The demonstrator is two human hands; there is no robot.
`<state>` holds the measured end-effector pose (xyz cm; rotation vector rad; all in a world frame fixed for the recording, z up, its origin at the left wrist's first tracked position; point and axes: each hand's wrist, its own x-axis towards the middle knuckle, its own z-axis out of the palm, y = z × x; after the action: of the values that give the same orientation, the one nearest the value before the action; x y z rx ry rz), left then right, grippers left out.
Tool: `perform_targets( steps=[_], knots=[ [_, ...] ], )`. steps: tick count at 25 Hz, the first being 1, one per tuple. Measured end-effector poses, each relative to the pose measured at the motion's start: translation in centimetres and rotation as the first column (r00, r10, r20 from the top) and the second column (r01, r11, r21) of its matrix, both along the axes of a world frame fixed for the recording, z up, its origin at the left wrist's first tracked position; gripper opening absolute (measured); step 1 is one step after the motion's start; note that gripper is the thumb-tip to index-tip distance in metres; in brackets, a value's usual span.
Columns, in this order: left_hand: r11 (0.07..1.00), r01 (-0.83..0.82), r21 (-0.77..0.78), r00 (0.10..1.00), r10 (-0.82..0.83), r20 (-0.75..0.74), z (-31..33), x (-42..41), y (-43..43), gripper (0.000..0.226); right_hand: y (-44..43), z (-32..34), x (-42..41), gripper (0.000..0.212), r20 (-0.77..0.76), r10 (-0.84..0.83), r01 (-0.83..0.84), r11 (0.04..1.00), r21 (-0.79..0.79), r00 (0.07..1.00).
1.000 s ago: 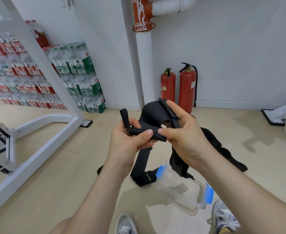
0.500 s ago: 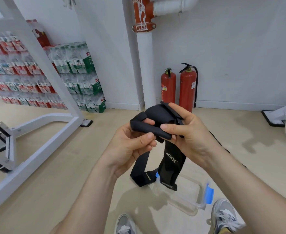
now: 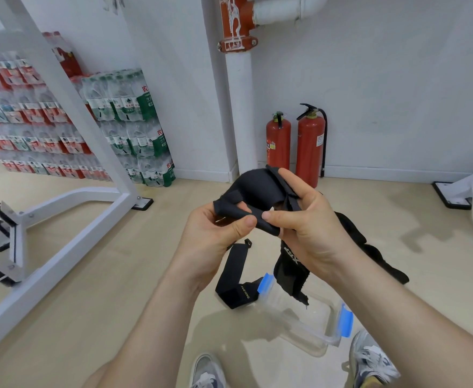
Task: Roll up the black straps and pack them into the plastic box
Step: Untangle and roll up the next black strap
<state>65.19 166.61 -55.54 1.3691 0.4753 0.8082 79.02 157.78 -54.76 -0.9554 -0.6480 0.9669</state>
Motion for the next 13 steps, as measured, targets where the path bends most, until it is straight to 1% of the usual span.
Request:
perform_targets(
  steps=[2, 4, 5, 7, 9, 11, 13],
  knots=[
    [0.996, -0.076, -0.041, 0.997, 0.077, 0.028, 0.2, 0.4, -0.5, 0.012, 0.1, 0.0, 0.0, 0.083, 0.06, -0.055, 0.057, 0.998, -0.019, 0.997],
    [0.986, -0.152, -0.07, 0.987, 0.155, 0.038, 0.4, 0.9, -1.1, 0.024, 0.1, 0.1, 0.0, 0.082, 0.109, -0.096, 0.099, 0.995, -0.023, 0.989],
    [0.98, -0.182, -0.086, 0.981, 0.186, 0.047, 0.6, 1.1, -1.3, 0.026, 0.0, 0.2, 0.0, 0.082, 0.114, -0.107, 0.109, 0.994, -0.017, 0.988],
    [0.972, -0.207, -0.114, 0.974, 0.215, 0.067, 0.9, 1.2, -1.4, 0.026, -0.1, 0.3, 0.0, 0.081, 0.107, -0.1, 0.101, 0.995, -0.005, 0.989],
    [0.97, -0.211, -0.122, 0.973, 0.22, 0.07, 1.0, 1.1, -1.3, 0.026, -0.3, 0.3, 0.0, 0.084, 0.134, -0.064, 0.066, 0.998, -0.008, 0.989],
    [0.963, -0.235, -0.132, 0.969, 0.242, 0.043, 1.1, 1.1, -1.3, 0.027, -0.3, 0.1, 0.1, 0.092, 0.179, -0.022, 0.026, 0.999, -0.019, 0.984],
    [0.953, -0.266, -0.144, 0.963, 0.269, 0.004, 0.8, 1.2, -1.5, 0.027, -0.3, -0.1, 0.4, 0.101, 0.261, -0.031, 0.044, 0.998, -0.045, 0.965]
  ],
)
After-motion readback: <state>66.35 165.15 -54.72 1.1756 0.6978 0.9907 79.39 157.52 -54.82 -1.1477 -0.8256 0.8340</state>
